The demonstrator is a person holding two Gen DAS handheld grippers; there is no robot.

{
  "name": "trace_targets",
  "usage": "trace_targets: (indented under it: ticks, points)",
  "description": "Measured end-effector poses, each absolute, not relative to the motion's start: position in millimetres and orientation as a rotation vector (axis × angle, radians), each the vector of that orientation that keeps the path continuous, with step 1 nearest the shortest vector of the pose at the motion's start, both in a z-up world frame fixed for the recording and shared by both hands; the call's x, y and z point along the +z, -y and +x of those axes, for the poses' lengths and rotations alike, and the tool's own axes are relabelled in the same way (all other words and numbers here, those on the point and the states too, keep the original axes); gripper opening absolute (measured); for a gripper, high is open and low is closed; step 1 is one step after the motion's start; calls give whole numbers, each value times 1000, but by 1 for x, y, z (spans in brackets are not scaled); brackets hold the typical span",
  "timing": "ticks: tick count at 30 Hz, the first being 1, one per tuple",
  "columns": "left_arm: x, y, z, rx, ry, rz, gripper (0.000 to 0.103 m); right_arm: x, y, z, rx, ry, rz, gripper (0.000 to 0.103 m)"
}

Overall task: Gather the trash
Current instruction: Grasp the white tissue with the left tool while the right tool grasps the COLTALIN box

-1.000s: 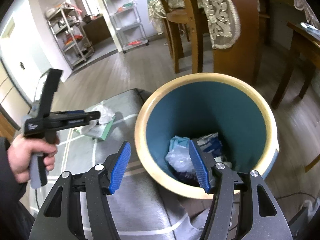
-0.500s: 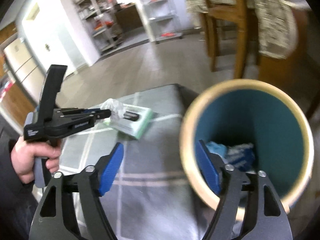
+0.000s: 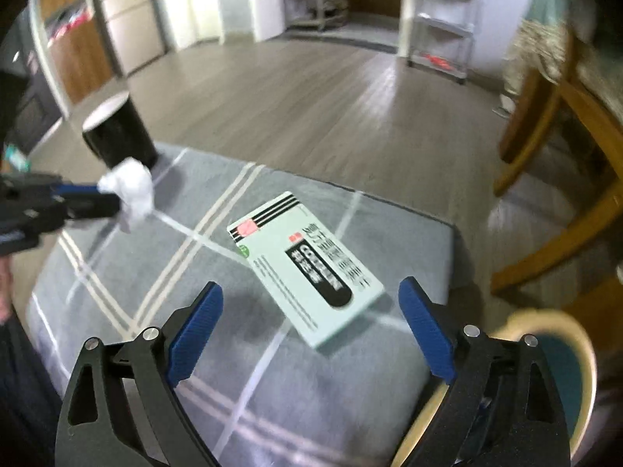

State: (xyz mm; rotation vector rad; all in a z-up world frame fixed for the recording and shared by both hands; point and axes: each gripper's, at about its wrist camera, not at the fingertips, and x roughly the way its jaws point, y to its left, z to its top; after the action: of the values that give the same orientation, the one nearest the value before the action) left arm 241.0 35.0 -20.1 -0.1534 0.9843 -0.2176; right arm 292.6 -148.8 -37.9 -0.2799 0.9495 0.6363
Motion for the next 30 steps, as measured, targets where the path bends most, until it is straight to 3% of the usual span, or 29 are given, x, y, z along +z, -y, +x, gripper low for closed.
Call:
trace_targets:
  ticks: [13, 17, 19, 30]
  points:
    - [-15, -41, 239, -222, -968, -226, 12, -92, 100, 335, 757, -1120, -637, 92]
    - [-15, -42, 241, -216, -973, -224, 12, -101, 104, 346, 773, -1173, -551, 92]
    - [-18, -44, 242, -208, -978, -227, 12, -98, 108, 346, 759, -1156, -515, 81]
    - [-32, -39, 251, -198, -1008, -238, 12, -77, 145, 302, 650, -1134, -280, 77]
